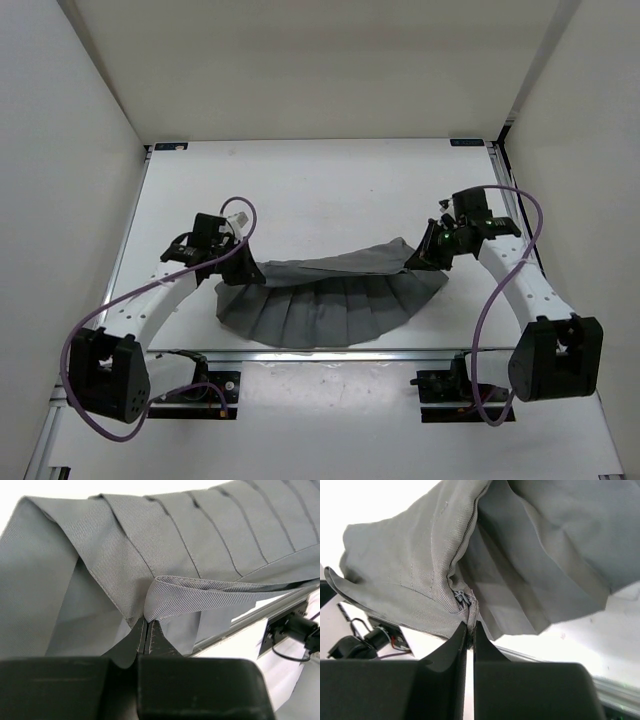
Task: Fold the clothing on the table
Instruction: Flatten the skirt out
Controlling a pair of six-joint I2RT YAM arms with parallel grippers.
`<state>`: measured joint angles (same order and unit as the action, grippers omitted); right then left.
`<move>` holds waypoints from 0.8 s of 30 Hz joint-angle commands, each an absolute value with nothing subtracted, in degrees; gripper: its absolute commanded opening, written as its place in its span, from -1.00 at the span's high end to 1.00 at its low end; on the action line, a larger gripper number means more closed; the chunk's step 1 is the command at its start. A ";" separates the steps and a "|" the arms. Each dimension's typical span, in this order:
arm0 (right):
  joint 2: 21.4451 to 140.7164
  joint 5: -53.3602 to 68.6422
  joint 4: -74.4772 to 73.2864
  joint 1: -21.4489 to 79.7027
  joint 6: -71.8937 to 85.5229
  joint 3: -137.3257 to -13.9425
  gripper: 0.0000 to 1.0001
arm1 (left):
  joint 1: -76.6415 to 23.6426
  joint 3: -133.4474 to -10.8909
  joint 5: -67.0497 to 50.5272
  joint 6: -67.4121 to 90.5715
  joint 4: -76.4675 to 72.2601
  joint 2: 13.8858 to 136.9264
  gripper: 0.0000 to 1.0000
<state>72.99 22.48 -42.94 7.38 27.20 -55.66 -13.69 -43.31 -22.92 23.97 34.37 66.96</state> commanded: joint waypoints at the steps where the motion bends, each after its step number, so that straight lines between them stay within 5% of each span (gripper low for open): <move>1: 69.36 15.82 -48.85 7.82 26.27 -58.80 1.00 | -14.33 -44.38 -18.63 22.06 37.26 67.68 1.00; 24: 62.49 19.94 -69.00 17.23 25.22 -61.87 0.99 | -14.85 -47.64 -24.61 14.59 46.14 68.29 1.00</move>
<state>64.03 18.37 -63.51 16.38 26.15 -60.03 -15.55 -48.36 -25.36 16.05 45.12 70.50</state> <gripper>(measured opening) 0.038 0.014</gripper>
